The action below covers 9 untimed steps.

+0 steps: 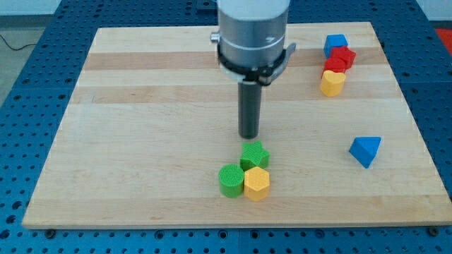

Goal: Push the yellow heart away from the red circle

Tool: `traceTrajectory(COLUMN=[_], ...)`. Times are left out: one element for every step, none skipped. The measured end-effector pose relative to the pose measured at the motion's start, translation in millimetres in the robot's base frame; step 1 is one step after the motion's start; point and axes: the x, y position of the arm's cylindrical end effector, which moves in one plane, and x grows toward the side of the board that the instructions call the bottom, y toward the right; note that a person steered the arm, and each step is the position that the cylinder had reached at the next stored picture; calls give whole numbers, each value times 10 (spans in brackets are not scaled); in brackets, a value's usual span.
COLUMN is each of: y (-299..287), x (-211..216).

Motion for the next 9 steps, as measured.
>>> traceTrajectory(y=[548, 1245, 1932, 2496, 2603, 2224, 1579, 833, 254], x=[-355, -542, -542, -574, -910, -1077, -1012, -869, -684])
